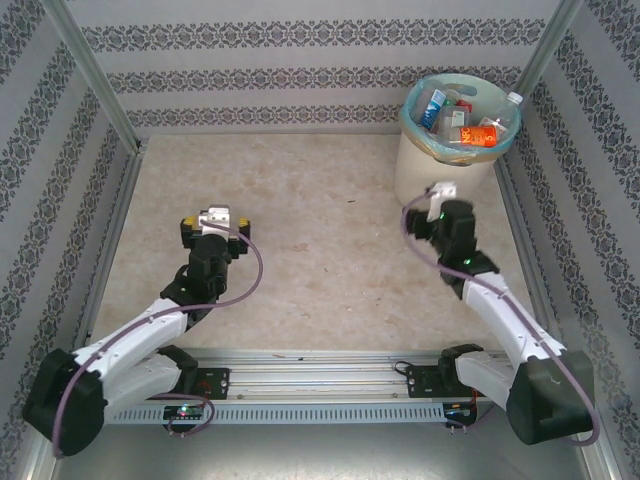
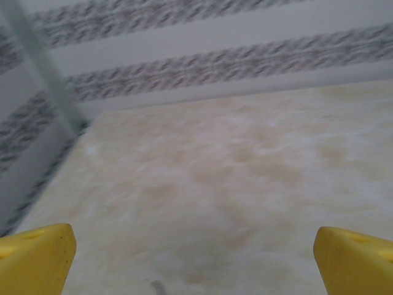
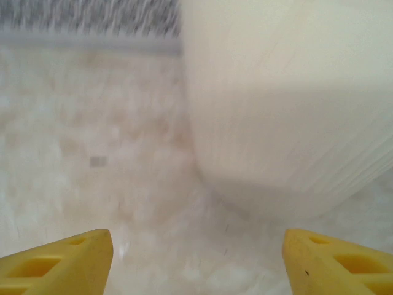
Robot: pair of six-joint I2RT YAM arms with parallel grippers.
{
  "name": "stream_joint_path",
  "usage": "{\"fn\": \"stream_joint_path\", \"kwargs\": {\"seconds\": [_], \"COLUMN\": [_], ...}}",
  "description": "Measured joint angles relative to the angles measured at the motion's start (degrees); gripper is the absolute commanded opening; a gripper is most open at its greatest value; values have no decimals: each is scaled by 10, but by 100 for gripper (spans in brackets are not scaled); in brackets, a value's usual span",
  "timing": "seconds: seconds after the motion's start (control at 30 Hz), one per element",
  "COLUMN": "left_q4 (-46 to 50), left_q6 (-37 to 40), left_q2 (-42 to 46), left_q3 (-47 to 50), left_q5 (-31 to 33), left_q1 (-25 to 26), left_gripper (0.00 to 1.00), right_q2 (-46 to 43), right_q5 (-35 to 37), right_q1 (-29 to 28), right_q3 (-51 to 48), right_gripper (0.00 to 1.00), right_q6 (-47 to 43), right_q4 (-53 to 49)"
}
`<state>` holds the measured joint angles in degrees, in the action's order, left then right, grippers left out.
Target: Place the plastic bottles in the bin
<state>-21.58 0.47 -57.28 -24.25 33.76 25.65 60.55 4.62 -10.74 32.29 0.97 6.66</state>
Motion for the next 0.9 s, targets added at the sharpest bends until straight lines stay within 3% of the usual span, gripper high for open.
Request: {"fn": "stream_joint_path", "kwargs": {"seconds": [0.17,0.3,0.4,0.53,0.6,0.63,0.9], "left_q4": [-81,-192,-275,-375,-428,-434,-428], "left_q6": [-1,-9,-14,-27,-28,-29,-36], "left_q2": [-46,-125,-197,-283,-338,-349,-341], "left_q3": [61,101,129,132,127,127,79], "left_q5": [-11,-96,-161,-232,-259,-269,-278], "left_q1": [-115,-206,-239,-266,-270,-271,-271], "left_gripper": [100,100,100,100,100,100,100], "right_q2": [41,128,173,210,264,276,276], "right_q5": [7,10,-3,-32,-17,-5,57], "right_q1": [-3,-2,12,78,103,104,97], "right_q3": [-94,-134,-150,-184,-206,-207,-152], "right_gripper": [76,76,77,77,84,96,98], "right_q6": [-43,-61,-73,-49,-24,-14,21], "right_q4": [131,274,334,468,557,557,536]}}
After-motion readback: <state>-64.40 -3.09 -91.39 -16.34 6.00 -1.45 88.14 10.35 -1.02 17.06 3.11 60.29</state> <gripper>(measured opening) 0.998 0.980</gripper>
